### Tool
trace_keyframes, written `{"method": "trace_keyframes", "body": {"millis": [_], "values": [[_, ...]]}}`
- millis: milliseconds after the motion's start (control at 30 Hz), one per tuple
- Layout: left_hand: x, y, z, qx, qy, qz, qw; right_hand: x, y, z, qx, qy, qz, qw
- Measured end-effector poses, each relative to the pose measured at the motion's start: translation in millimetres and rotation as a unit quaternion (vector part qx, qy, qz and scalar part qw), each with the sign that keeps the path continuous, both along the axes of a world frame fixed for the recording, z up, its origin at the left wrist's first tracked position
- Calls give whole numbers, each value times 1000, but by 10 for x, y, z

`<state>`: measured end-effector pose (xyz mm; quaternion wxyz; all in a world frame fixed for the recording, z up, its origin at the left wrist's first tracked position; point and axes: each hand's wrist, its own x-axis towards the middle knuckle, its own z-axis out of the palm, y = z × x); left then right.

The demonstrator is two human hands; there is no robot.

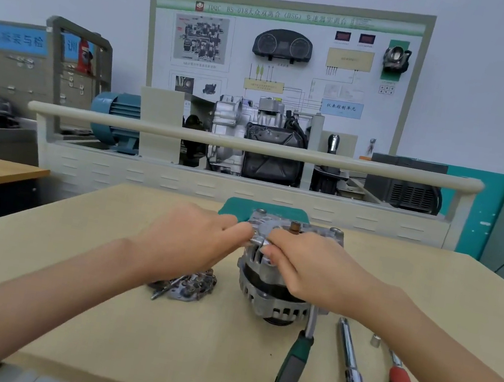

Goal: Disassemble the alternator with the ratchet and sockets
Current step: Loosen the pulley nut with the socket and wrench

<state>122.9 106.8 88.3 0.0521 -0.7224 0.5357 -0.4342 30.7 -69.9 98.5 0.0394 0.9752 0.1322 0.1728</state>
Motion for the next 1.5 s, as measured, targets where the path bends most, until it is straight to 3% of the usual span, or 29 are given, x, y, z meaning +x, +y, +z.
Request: {"method": "trace_keyframes", "body": {"millis": [67,167,333,467,533,667,867,967,1167,1300,1400,1500], "values": [[51,76,197,50,-58,-28,997,9,62,11,5,3,9,1000],[90,123,292,76,-66,-67,993,-6,95,23,13,-3,17,1000],[-45,81,-120,-51,65,-42,996,52,42,-15,-17,5,-16,1000],[-186,229,-216,-60,27,-22,998,75,-258,51,35,-9,-124,992],[-30,248,100,-148,38,20,988,79,-199,15,17,-30,-70,997],[292,248,95,-120,206,111,965,110,21,-76,35,-20,-9,999],[549,311,-612,-84,406,137,899,65,-55,-84,118,-30,21,992],[556,325,-845,-67,460,137,875,60,-91,-106,129,-39,25,991],[596,469,-993,-197,454,197,847,52,-156,-132,163,-37,20,986],[610,428,-1008,-271,450,171,834,46,-159,-132,177,-34,20,983],[634,303,-992,-247,431,172,851,32,-164,-119,175,-26,23,984],[635,172,-1019,-180,371,244,878,18,-153,-108,165,-16,26,986]]}}
